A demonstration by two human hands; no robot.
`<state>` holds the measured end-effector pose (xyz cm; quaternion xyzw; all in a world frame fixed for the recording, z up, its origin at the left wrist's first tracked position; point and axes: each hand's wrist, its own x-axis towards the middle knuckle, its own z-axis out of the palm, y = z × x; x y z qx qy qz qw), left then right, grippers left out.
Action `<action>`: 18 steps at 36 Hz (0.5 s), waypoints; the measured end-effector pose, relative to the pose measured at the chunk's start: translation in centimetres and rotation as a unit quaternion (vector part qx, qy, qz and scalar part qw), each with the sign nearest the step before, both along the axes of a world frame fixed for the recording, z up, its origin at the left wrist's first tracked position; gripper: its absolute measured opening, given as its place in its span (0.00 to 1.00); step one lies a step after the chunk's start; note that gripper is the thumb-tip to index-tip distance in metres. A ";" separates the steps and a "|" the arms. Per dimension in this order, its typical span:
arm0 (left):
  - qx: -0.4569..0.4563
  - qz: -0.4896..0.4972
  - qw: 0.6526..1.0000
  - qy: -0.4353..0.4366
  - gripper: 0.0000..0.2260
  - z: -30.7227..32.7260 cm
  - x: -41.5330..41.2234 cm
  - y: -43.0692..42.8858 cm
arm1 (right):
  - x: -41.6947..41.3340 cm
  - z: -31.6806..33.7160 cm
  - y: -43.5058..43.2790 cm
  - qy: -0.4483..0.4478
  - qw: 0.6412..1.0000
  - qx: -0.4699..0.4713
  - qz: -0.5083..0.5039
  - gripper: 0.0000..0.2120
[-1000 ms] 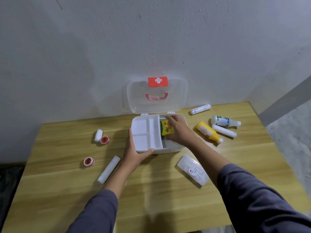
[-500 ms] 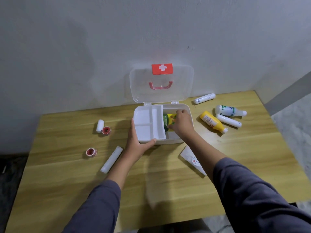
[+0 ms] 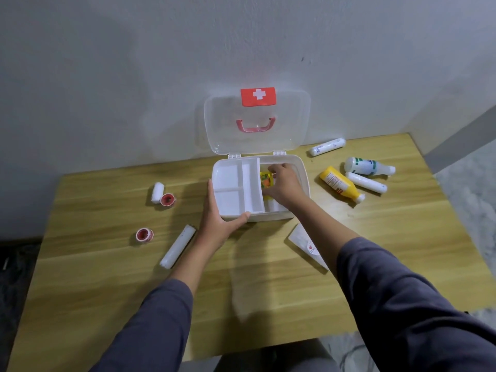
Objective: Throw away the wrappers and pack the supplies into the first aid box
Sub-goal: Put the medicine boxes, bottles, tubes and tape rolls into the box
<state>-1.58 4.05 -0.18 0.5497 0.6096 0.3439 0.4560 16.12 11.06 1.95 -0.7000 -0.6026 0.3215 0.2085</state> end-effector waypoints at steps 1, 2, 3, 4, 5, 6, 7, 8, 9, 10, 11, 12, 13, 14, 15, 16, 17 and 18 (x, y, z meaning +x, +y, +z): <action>-0.002 0.000 1.000 0.000 0.53 0.0 0.0 0.0 | 0.2 0.2 -0.2 0.000 1.000 0.016 0.003 0.29; -0.003 0.001 1.000 -0.001 0.53 0.0 0.0 0.0 | 0.4 0.5 -0.6 0.001 0.999 0.036 0.001 0.27; -0.004 0.002 1.000 0.000 0.53 0.0 -0.1 0.0 | 0.8 0.9 -1.0 0.005 0.998 0.056 -0.007 0.26; -0.004 0.002 1.000 0.000 0.52 -0.1 -0.1 0.1 | 1.2 1.3 -1.4 0.013 0.997 0.077 -0.022 0.24; -0.005 0.004 1.000 0.000 0.52 0.0 -0.1 0.1 | 1.6 1.7 -1.9 0.022 0.994 0.098 -0.041 0.22; -0.005 0.006 1.000 -0.001 0.52 0.1 -0.1 0.2 | 2.1 2.2 -2.6 0.030 0.990 0.120 -0.063 0.21; -0.005 0.008 1.000 -0.001 0.52 0.1 -0.1 0.2 | 2.7 2.6 -3.3 0.038 0.986 0.141 -0.084 0.19; -0.005 0.010 1.000 -0.003 0.53 0.1 -0.1 0.3 | 3.3 3.0 -4.1 0.047 0.981 0.161 -0.102 0.18; -0.008 0.011 1.000 -0.004 0.53 0.1 -0.1 0.2 | 4.0 3.2 -5.0 0.057 0.975 0.179 -0.120 0.16; -0.008 0.010 1.000 -0.005 0.53 0.0 -0.1 0.3 | 4.7 3.3 -6.0 0.068 0.969 0.195 -0.137 0.15; -0.008 0.009 1.000 -0.006 0.53 -0.1 -0.2 0.3 | 5.4 3.0 -7.0 0.078 0.964 0.203 -0.153 0.14; -0.006 0.008 1.000 -0.007 0.53 -0.2 -0.2 0.3 | 6.1 2.5 -8.2 0.085 0.961 0.205 -0.167 0.13; -0.005 0.008 1.000 -0.007 0.53 -0.3 -0.2 0.4 | 6.6 1.7 -9.2 0.085 0.960 0.200 -0.179 0.13; -0.002 0.007 1.000 -0.007 0.53 -0.4 -0.1 0.4 | 7.1 0.8 -10.3 0.078 0.961 0.189 -0.186 0.14; 0.000 0.005 1.000 -0.010 0.53 -0.4 -0.1 0.4 | 7.5 -0.2 -11.4 0.068 0.965 0.171 -0.184 0.15; 0.002 0.005 1.000 -0.013 0.53 -0.4 0.0 0.3 | 7.9 -1.2 -12.4 0.059 0.973 0.144 -0.172 0.18; 0.003 0.005 1.000 -0.014 0.54 -0.4 0.0 0.3 | 8.2 -2.2 -13.3 0.047 0.982 0.110 -0.148 0.21; 0.003 0.004 1.000 -0.015 0.54 -0.4 0.0 0.3 | 8.5 -3.1 -14.0 0.029 0.991 0.068 -0.115 0.25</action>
